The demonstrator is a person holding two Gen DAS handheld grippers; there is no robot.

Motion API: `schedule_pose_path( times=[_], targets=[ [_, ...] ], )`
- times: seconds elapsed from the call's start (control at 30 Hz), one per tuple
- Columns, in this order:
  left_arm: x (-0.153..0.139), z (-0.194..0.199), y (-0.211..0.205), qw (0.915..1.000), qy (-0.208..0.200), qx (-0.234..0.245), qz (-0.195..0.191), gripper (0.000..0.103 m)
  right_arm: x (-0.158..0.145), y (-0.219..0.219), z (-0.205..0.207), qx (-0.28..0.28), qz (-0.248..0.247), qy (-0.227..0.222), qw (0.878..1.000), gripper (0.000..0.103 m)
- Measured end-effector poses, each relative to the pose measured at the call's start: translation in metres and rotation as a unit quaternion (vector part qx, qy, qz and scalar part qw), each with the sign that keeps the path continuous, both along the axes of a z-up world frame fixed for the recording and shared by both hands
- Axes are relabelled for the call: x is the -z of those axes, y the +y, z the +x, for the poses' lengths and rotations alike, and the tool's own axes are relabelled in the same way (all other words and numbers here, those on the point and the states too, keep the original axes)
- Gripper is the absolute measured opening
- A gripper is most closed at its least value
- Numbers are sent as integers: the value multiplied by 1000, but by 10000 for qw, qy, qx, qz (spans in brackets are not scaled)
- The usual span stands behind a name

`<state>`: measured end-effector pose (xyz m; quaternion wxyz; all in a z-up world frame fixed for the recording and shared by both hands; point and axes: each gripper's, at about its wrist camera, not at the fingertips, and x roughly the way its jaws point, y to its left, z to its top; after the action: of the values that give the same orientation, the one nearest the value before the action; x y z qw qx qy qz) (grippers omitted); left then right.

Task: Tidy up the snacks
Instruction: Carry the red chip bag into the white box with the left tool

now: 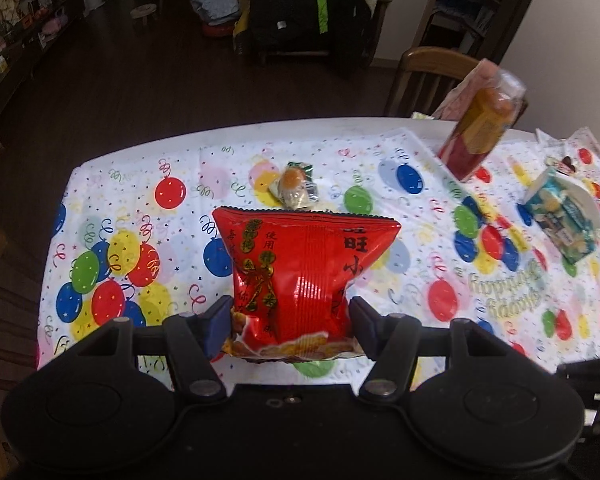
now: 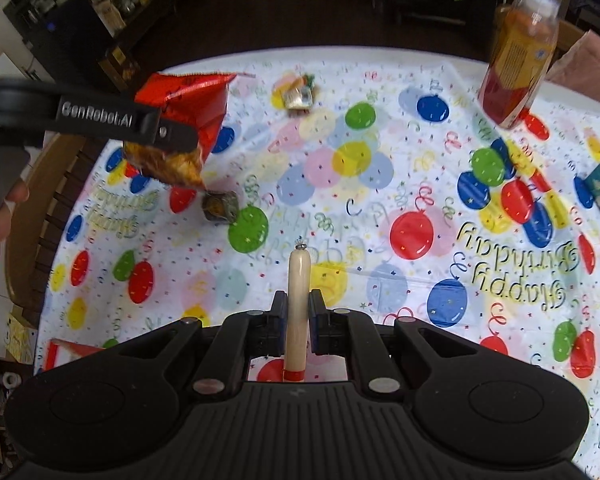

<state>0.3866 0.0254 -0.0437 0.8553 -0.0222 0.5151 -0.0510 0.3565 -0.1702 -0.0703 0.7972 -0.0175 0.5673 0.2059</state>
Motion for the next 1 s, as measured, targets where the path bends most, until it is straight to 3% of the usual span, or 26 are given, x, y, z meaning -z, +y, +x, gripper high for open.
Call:
schedule_pose_path(
  times=[0.53,1.0],
  targets=[
    [-48,-91,5,9986,-215,428,-207,61,-61,-14,-71,110,283,-403,9987,10],
    [-41,-179,-6,9950,-33,908,-408,61,-54,-31,-134,180,251,-280,9991,10]
  ],
)
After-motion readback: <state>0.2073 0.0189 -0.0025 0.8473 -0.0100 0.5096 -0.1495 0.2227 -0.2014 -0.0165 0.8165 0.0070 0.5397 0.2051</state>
